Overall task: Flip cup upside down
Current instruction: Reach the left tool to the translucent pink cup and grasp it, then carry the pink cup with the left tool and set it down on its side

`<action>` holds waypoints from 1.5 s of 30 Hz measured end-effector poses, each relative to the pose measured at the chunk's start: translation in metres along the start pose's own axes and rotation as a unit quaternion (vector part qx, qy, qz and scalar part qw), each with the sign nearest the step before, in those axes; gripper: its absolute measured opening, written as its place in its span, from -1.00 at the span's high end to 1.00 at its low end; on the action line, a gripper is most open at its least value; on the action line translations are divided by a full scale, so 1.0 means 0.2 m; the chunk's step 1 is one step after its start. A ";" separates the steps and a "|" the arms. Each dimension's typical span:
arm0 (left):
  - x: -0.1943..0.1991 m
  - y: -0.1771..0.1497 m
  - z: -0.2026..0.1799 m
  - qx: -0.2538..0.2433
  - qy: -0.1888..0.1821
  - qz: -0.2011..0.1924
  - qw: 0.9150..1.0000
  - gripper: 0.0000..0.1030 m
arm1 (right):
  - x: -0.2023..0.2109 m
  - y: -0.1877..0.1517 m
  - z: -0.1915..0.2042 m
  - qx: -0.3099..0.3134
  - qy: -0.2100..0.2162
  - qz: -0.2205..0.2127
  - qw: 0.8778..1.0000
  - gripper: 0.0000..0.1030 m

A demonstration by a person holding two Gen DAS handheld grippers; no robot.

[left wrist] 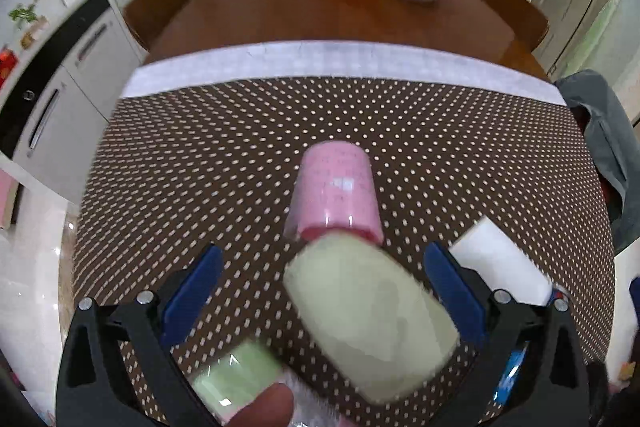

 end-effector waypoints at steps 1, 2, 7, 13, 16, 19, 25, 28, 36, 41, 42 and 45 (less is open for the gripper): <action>-0.05 0.03 0.00 0.001 -0.007 0.018 1.000 -0.93 | -0.01 0.00 0.00 -0.002 0.001 0.002 1.000 -0.88; -0.12 0.07 0.01 0.009 -0.017 0.041 0.999 -0.93 | -0.04 -0.01 -0.01 -0.006 0.004 0.007 1.000 -0.88; -0.29 0.12 -0.01 -0.004 -0.001 0.081 0.997 -0.93 | -0.09 -0.01 -0.04 -0.011 0.009 0.014 1.000 -0.88; -0.41 0.19 -0.03 -0.009 0.005 0.093 0.996 -0.72 | -0.10 -0.01 -0.06 -0.017 0.011 0.014 1.000 -0.88; -0.48 0.22 -0.05 -0.018 -0.003 0.117 0.993 -0.30 | -0.11 -0.02 -0.06 -0.019 0.012 0.016 1.000 -0.88; -0.51 0.24 -0.07 -0.023 0.008 0.112 0.993 -0.27 | -0.10 -0.02 -0.05 -0.018 0.011 0.015 1.000 -0.88; -0.42 0.30 -0.05 -0.010 -0.006 0.095 0.995 -0.26 | -0.09 -0.02 -0.06 -0.022 0.011 0.014 1.000 -0.88; -0.27 0.33 -0.09 -0.006 -0.017 0.077 0.997 -0.26 | -0.08 -0.03 -0.07 -0.024 0.008 0.013 1.000 -0.88; 0.21 0.25 -0.09 -0.015 -0.034 0.018 0.999 -0.26 | 0.04 0.00 -0.10 -0.037 0.000 -0.009 0.999 -0.88; 0.46 0.19 -0.10 -0.015 -0.050 -0.013 0.999 -0.26 | 0.18 -0.01 -0.10 -0.041 -0.004 -0.028 0.999 -0.88; 0.51 0.16 -0.11 -0.018 -0.054 -0.016 0.998 -0.26 | 0.21 -0.01 -0.10 -0.040 -0.005 -0.030 0.999 -0.88; 0.59 -0.01 -0.12 -0.028 -0.063 -0.027 0.997 -0.26 | 0.28 -0.05 -0.10 -0.042 -0.005 -0.037 0.998 -0.88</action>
Point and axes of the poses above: each gripper's, at about its wrist camera, not at the fingertips, and x roughly against the way its jaws point, z to its left, y to its top, the point moved 2 cm from there along -x, roughly the way its jaws point
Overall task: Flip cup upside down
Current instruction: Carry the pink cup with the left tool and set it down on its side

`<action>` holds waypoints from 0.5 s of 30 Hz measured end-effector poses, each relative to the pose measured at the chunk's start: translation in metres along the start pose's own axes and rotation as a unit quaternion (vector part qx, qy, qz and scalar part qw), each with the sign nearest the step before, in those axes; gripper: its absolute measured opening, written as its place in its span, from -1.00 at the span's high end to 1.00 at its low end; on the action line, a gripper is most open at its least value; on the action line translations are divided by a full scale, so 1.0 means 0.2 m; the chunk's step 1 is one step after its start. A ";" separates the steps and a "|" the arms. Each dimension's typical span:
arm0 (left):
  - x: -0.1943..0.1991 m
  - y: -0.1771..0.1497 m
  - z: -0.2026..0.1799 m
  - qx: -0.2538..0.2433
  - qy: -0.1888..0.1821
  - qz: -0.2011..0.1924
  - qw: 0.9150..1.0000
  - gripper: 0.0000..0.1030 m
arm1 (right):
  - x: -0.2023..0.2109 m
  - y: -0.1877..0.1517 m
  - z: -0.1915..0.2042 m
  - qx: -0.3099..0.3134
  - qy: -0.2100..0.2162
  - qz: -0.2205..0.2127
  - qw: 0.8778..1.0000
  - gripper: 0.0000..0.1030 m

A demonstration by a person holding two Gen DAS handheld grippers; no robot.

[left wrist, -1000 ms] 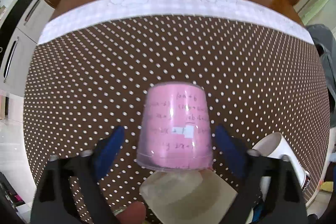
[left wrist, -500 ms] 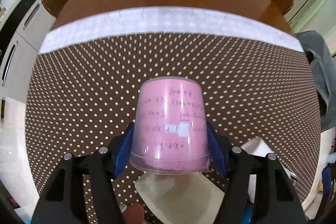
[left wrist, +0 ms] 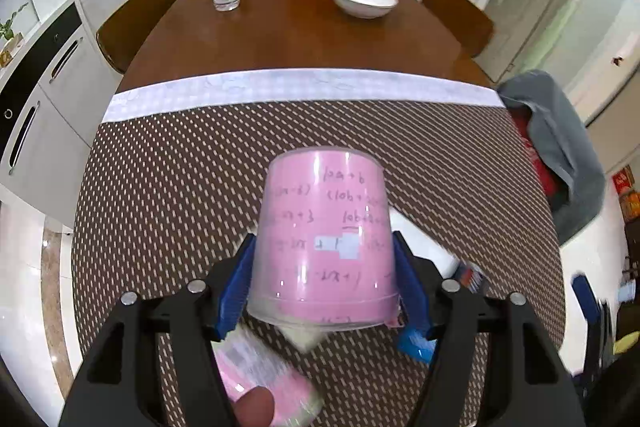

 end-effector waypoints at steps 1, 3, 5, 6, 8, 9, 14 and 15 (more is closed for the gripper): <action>0.03 -0.05 -0.02 -0.003 -0.001 -0.002 1.000 -0.26 | 0.03 -0.02 -0.01 -0.002 0.000 -0.002 1.000 -0.88; 0.06 -0.22 -0.05 -0.009 -0.009 -0.006 1.000 -0.26 | 0.06 -0.05 -0.02 -0.002 -0.004 -0.002 1.000 -0.88; 0.07 -0.37 -0.09 -0.008 -0.015 -0.009 1.000 -0.26 | 0.09 -0.10 -0.05 -0.005 -0.008 0.004 1.000 -0.88; 0.05 -0.44 -0.10 -0.005 -0.018 -0.007 1.000 -0.26 | 0.11 -0.13 -0.06 -0.008 -0.009 0.008 1.000 -0.88; 0.02 -0.58 -0.12 0.003 -0.021 -0.005 1.000 -0.26 | 0.14 -0.19 -0.08 -0.008 -0.011 0.013 1.000 -0.88; 0.01 -0.65 -0.14 0.004 -0.018 -0.004 1.000 -0.26 | 0.16 -0.22 -0.08 -0.006 -0.014 0.016 1.000 -0.88; -0.08 -0.84 -0.15 0.032 -0.035 0.014 0.999 -0.26 | 0.22 -0.33 -0.11 -0.012 -0.012 0.026 1.000 -0.88; -0.10 -0.87 -0.14 0.038 -0.038 0.018 0.998 -0.26 | 0.24 -0.35 -0.11 -0.013 -0.012 0.027 0.999 -0.88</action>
Point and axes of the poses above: each gripper's, at about its wrist camera, not at the fingertips, and x roughly against the way its jaws point, z to its left, y to its top, the point moved 2 cm from there along -x, roughly the way its jaws point
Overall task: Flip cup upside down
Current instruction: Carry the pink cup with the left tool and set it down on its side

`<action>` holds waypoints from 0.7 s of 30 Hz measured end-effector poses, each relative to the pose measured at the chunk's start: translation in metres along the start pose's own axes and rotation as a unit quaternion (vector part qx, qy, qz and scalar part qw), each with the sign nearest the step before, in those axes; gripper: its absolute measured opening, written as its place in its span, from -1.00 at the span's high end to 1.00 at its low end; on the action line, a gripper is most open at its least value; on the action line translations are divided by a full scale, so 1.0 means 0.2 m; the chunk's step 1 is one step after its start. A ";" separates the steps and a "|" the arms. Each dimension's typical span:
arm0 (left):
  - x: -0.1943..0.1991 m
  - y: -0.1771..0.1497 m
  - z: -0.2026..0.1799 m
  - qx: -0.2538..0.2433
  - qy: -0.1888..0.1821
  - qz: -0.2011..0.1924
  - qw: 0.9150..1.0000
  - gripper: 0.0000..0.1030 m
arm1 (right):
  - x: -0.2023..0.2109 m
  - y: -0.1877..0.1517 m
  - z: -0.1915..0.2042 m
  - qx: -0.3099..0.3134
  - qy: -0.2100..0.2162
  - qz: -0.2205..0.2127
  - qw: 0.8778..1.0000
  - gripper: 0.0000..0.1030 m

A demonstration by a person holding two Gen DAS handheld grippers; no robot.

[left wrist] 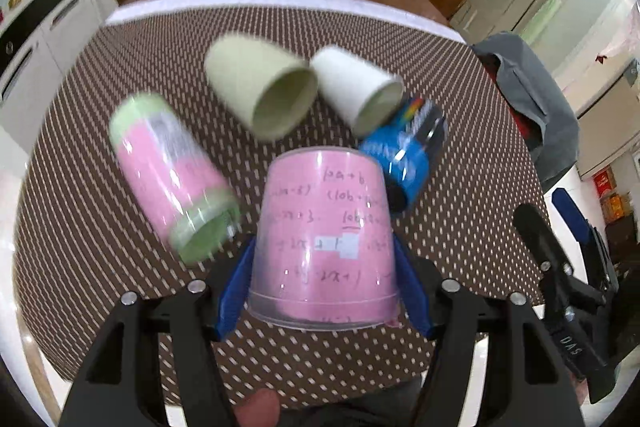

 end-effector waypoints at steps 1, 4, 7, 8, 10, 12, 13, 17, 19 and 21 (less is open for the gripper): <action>-0.02 -0.03 0.01 0.004 -0.001 0.001 1.000 -0.26 | 0.01 -0.01 0.00 -0.001 0.000 0.000 1.000 -0.88; -0.05 -0.10 0.02 0.017 -0.008 0.006 1.000 -0.26 | 0.03 -0.04 -0.01 0.000 -0.001 0.000 1.000 -0.88; -0.08 -0.16 0.06 0.035 -0.011 0.008 0.999 -0.26 | 0.04 -0.06 -0.01 -0.003 0.000 0.000 1.000 -0.88; -0.11 -0.18 0.06 0.040 -0.009 0.010 0.999 -0.27 | 0.04 -0.06 -0.01 -0.004 0.000 0.001 1.000 -0.88; -0.16 -0.21 0.07 0.042 0.003 0.012 0.999 -0.28 | 0.04 -0.08 -0.02 -0.004 0.001 0.002 1.000 -0.88; -0.21 -0.21 0.08 0.046 0.014 0.013 0.999 -0.29 | 0.03 -0.09 -0.01 -0.002 0.001 0.004 1.000 -0.88; -0.23 -0.21 0.09 0.047 0.018 0.012 0.999 -0.30 | 0.03 -0.10 -0.01 -0.002 0.001 0.005 1.000 -0.88; -0.22 -0.22 0.07 0.032 0.034 0.004 0.999 -0.49 | 0.04 -0.11 -0.02 0.000 -0.001 0.008 1.000 -0.88; -0.19 -0.23 0.05 0.017 0.042 -0.015 0.999 -0.57 | 0.04 -0.12 -0.02 -0.002 -0.001 0.008 1.000 -0.88; -0.16 -0.22 0.04 0.003 0.053 -0.035 0.998 -0.67 | 0.05 -0.12 -0.01 -0.007 0.002 0.009 1.000 -0.88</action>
Point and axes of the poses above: each gripper's, at about its wrist camera, not at the fingertips, and x roughly against the way its jaws point, z to its left, y to its top, the point moved 2 cm from there along -x, roughly the way its jaws point
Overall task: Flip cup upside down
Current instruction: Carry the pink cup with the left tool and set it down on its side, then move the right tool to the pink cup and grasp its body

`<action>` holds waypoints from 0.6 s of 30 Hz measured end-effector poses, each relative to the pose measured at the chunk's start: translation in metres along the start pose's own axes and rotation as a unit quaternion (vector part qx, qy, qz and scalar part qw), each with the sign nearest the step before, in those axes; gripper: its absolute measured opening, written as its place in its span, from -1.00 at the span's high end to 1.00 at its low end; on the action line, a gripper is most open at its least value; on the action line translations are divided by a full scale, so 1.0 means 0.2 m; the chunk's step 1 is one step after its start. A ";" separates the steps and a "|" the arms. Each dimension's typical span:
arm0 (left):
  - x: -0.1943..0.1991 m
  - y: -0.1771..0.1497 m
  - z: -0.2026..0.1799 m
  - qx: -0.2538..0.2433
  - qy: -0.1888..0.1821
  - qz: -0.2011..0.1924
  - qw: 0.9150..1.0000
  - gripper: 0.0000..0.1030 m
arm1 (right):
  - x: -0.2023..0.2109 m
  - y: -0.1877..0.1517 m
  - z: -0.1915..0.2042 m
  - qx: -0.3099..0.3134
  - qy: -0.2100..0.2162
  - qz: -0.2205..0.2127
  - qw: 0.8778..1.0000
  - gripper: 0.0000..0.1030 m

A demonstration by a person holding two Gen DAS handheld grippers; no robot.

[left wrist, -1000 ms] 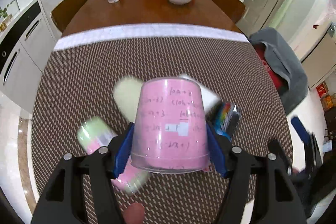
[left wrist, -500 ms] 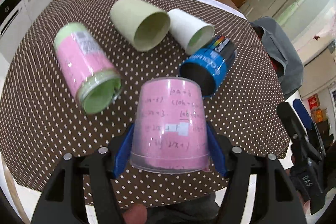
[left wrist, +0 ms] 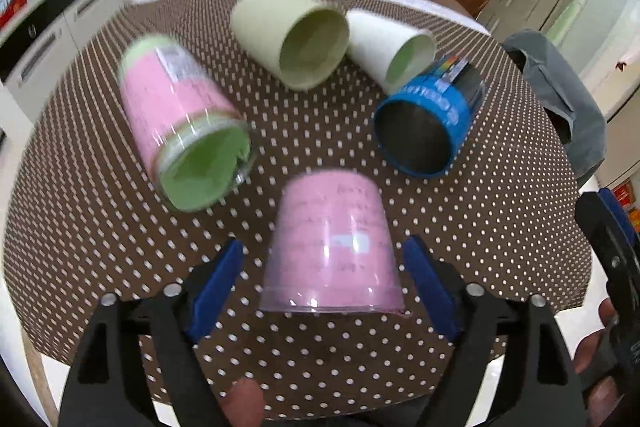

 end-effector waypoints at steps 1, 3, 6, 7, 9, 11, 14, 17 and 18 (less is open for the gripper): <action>0.02 0.01 -0.01 -0.006 0.002 -0.012 1.000 -0.75 | 0.00 0.00 0.00 -0.001 0.001 0.001 1.000 -0.88; 0.07 0.03 -0.03 -0.020 0.008 -0.039 0.999 -0.80 | 0.00 0.00 0.01 0.000 0.004 0.002 1.000 -0.88; 0.14 0.03 -0.04 -0.039 0.028 -0.077 0.996 -0.85 | 0.00 0.00 0.03 0.001 0.006 0.002 1.000 -0.88; 0.16 0.03 -0.04 -0.044 0.033 -0.088 0.995 -0.88 | 0.00 0.01 0.04 0.001 0.007 0.001 1.000 -0.88; 0.20 0.03 -0.03 -0.046 0.041 -0.107 0.992 -0.90 | 0.01 0.02 0.06 0.001 0.010 0.000 1.000 -0.88; 0.24 0.03 -0.01 -0.046 0.049 -0.123 0.990 -0.91 | 0.01 0.03 0.09 0.006 0.012 -0.001 1.000 -0.88; 0.30 0.02 0.02 -0.041 0.057 -0.147 0.987 -0.91 | 0.01 0.04 0.15 0.013 0.023 0.003 1.000 -0.88; 0.38 -0.01 0.10 -0.029 0.064 -0.171 0.983 -0.92 | 0.01 0.05 0.21 0.019 0.035 0.010 0.999 -0.88; 0.41 -0.01 0.12 -0.025 0.067 -0.178 0.981 -0.91 | 0.01 0.06 0.23 0.021 0.039 0.011 0.999 -0.88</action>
Point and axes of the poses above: each gripper's, at about its wrist camera, not at the fingertips, and x roughly against the way its jaws point, z to its left, y to its top, the point moved 2 cm from there along -x, roughly the way its jaws point
